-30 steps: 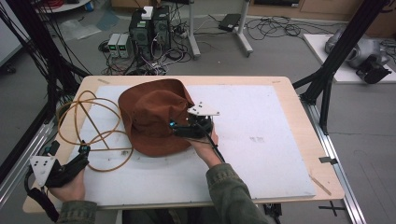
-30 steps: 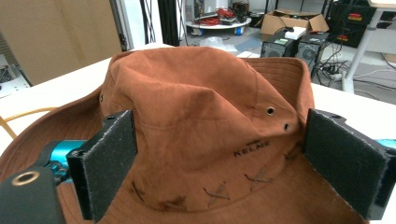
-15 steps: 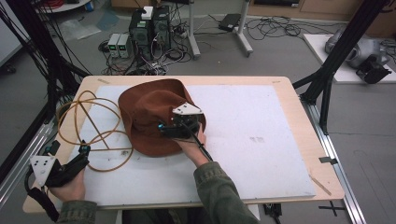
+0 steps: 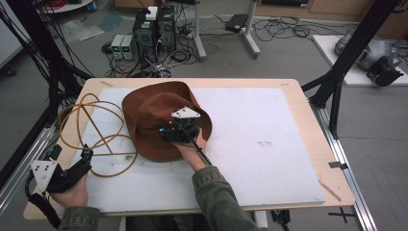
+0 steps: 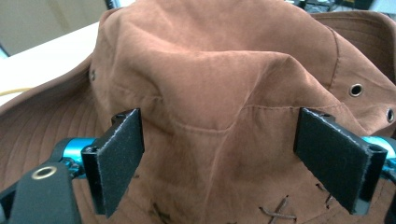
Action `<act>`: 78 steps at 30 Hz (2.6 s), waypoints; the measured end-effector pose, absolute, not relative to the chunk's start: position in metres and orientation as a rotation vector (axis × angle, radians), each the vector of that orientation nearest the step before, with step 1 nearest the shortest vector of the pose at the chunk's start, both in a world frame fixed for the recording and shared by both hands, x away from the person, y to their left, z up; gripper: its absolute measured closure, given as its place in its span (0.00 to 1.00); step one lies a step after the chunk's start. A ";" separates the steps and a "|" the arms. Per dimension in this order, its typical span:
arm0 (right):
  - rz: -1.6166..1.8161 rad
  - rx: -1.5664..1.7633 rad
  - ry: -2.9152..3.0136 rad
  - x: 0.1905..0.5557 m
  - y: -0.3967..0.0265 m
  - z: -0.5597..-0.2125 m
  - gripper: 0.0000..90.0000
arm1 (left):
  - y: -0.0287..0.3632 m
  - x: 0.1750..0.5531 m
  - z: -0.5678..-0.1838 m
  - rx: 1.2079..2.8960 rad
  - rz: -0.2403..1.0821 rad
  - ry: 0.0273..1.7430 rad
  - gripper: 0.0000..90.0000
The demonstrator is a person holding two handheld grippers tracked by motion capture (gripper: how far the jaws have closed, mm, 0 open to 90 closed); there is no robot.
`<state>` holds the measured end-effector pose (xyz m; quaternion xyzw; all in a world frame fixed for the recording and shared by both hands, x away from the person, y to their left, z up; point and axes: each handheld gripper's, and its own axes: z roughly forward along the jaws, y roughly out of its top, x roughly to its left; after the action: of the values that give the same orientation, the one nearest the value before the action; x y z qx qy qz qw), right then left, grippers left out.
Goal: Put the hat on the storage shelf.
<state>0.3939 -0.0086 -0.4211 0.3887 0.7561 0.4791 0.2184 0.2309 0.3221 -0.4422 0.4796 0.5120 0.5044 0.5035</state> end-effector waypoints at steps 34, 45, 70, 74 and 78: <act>1.282 1.198 2.102 0.401 0.004 -0.428 0.99 | 0.322 0.232 -0.442 1.161 1.221 1.229 0.17; 1.303 1.185 2.070 0.397 0.002 -0.423 0.99 | 0.322 0.233 -0.442 1.158 1.220 1.228 0.17; 1.450 1.101 1.880 0.384 -0.023 -0.401 0.99 | 0.323 0.232 -0.442 1.163 1.226 1.229 0.17; 1.475 1.096 1.860 0.382 -0.029 -0.396 0.99 | 0.323 0.232 -0.442 1.163 1.227 1.230 0.17; 1.504 1.080 1.838 0.381 -0.033 -0.393 0.99 | 0.322 0.232 -0.442 1.167 1.225 1.227 0.17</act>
<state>0.3809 -0.0334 -0.3931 0.3992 0.6796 0.5563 0.2634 0.2321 0.3224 -0.4422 0.4830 0.5077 0.5069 0.5019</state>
